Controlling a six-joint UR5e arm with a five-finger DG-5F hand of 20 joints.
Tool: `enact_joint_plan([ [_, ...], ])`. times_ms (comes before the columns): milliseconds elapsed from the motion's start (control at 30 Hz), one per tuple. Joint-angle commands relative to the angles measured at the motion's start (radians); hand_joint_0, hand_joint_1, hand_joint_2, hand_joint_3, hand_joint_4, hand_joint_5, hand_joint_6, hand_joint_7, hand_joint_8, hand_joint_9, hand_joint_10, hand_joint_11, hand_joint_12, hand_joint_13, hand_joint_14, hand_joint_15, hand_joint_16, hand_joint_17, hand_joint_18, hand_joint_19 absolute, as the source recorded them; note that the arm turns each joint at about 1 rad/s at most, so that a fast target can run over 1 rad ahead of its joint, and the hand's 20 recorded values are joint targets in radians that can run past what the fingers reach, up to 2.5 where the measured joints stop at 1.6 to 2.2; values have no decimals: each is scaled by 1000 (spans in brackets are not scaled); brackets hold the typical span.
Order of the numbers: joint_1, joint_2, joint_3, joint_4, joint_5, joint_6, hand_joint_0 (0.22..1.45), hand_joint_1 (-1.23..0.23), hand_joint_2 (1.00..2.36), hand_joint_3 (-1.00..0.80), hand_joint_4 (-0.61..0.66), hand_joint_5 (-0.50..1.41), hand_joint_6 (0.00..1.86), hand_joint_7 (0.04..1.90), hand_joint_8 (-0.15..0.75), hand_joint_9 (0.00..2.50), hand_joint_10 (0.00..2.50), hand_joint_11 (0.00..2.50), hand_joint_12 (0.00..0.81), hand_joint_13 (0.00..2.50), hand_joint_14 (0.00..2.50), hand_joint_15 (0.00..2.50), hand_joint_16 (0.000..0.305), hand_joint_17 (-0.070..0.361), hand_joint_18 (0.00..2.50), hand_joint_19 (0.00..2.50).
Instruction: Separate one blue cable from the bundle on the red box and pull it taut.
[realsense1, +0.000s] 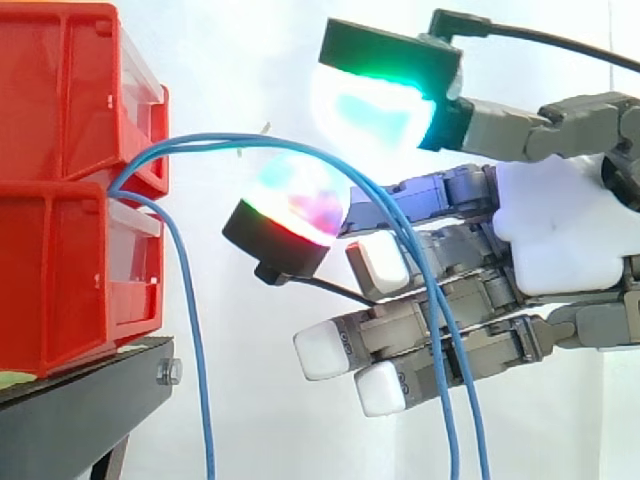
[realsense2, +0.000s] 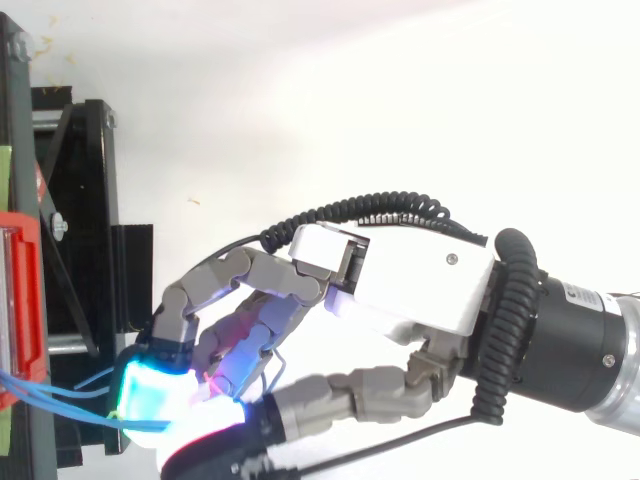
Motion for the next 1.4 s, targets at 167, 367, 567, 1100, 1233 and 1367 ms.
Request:
enact_joint_plan([
  [167,0,0,1,-15,-3,18,706,-948,1026,-111,-83,-72,945,960,238,1128,20,530,320,833,21,484,42,95,713,600],
  [367,0,0,1,-13,0,21,793,-921,1018,-270,-144,-96,972,928,240,1099,22,529,318,806,18,467,42,94,688,601],
  [567,0,0,1,-15,-3,21,718,-937,1000,-500,-128,-105,970,846,237,1091,21,527,316,811,20,463,42,95,724,574],
  [1100,0,0,-1,-15,-1,21,581,-844,1017,-177,27,-94,911,842,262,940,17,500,348,733,18,464,48,109,679,622],
  [1233,0,0,1,-15,-1,21,598,-851,1016,-175,16,-108,920,796,267,918,17,500,354,721,19,461,49,110,665,611],
  [1367,0,0,1,-15,0,21,528,-845,1000,-500,72,-113,902,722,259,900,17,498,352,705,17,459,48,109,652,623],
])
